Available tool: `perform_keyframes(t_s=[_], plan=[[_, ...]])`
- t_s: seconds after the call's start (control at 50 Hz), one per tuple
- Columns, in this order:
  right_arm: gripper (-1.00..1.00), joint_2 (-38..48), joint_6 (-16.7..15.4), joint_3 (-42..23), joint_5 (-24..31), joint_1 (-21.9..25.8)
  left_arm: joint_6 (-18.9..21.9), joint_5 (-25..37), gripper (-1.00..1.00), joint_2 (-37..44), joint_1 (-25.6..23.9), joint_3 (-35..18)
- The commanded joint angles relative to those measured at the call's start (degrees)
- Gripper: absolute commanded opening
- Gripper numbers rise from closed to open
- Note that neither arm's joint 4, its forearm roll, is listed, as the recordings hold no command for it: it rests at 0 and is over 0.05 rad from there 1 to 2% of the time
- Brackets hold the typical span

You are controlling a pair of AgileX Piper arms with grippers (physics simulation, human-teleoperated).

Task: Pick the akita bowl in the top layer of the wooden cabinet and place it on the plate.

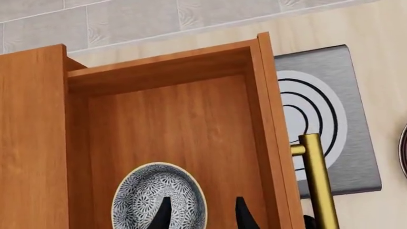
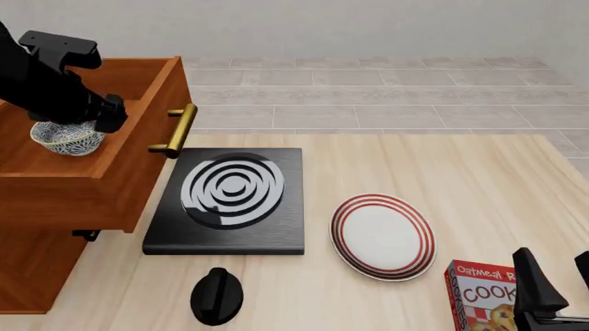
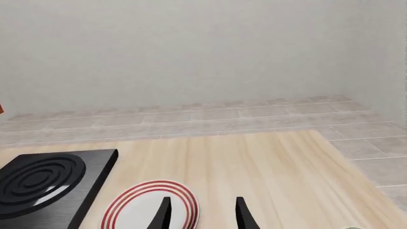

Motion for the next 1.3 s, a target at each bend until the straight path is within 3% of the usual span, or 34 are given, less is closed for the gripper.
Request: perform_keyframes(t_s=[0.02,0.94,0.96,1.3], plan=[[1.0,0.0,0.0,0.03,0.01,0.04,-0.42,-1.12,1.0,-0.25,0.09,1.78],[1.0,0.02,-0.7,-0.09,0.46,0.39,-1.44,-4.6,1.0,-0.93,1.05,5.89],[1.0,0.02,-0.68,-0.08,0.47,0.35,-1.1,-4.72,-1.0,-0.92,1.43,5.88],[1.0,0.06,-0.61,-0.09,0.4,0.29,0.37,-5.12,-1.0,-1.08,2.42,5.06]])
